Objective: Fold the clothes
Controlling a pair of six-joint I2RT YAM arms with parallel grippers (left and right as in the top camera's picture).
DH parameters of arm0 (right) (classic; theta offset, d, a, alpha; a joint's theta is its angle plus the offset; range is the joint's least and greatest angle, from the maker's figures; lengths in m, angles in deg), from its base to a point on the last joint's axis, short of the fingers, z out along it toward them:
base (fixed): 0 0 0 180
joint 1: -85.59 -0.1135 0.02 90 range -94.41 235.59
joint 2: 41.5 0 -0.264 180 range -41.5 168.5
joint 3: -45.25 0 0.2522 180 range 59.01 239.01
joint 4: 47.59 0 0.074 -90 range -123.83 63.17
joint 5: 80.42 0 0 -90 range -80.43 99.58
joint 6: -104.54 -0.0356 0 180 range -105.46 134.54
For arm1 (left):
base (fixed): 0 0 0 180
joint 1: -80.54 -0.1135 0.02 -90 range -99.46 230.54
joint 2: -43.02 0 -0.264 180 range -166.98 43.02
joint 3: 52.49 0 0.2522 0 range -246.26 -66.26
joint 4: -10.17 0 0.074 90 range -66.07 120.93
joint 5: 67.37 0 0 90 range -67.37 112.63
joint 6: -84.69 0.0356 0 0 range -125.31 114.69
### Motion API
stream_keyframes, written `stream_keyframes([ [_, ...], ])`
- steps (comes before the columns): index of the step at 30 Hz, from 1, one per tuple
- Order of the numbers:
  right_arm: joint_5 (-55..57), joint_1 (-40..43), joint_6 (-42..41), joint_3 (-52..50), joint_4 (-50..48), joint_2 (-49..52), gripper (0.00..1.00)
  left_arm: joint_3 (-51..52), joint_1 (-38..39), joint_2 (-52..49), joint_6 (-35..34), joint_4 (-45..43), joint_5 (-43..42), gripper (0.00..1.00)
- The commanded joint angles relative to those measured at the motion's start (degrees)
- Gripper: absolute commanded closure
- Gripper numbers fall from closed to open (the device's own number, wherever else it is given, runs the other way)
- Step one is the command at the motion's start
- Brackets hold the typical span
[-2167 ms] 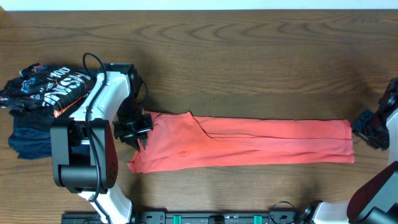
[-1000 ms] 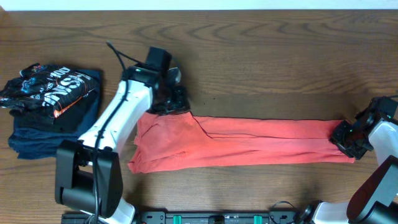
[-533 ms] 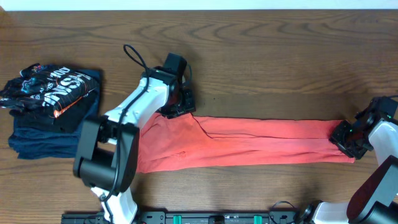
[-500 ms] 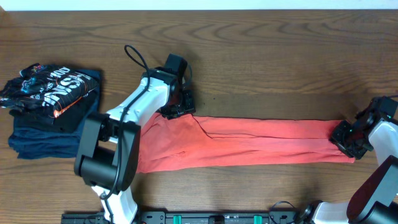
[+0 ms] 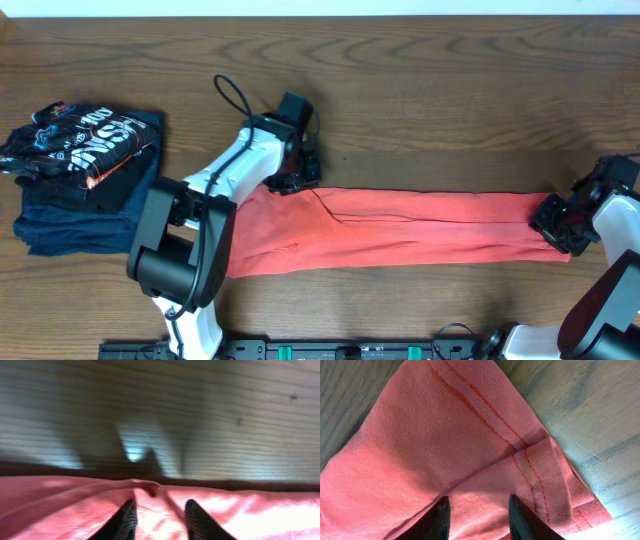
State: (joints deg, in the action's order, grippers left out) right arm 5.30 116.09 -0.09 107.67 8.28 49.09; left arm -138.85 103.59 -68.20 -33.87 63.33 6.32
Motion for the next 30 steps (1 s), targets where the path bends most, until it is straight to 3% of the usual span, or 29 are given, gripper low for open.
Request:
stream_keyframes([
  [1,0.39,-0.57,0.13,-0.2,-0.13,-0.98,0.63,0.28,0.96,-0.35,-0.09,-0.13,0.83,0.7],
  [17,0.42,-0.57,0.13,-0.2,-0.13,-0.98,0.63,0.28,1.16,-0.35,-1.77,0.04,5.95,0.7],
  [22,0.42,-0.57,0.13,-0.2,-0.11,-0.98,0.63,0.28,1.2,-0.37,-2.01,0.35,6.95,0.76],
  [26,0.42,-0.57,0.13,-0.2,-0.11,-0.98,0.63,0.28,1.2,-0.37,-2.01,0.42,6.95,0.94],
  [30,0.39,-0.57,0.13,-0.2,-0.07,-0.98,0.63,0.28,1.2,-0.33,-1.9,0.85,6.67,0.94],
])
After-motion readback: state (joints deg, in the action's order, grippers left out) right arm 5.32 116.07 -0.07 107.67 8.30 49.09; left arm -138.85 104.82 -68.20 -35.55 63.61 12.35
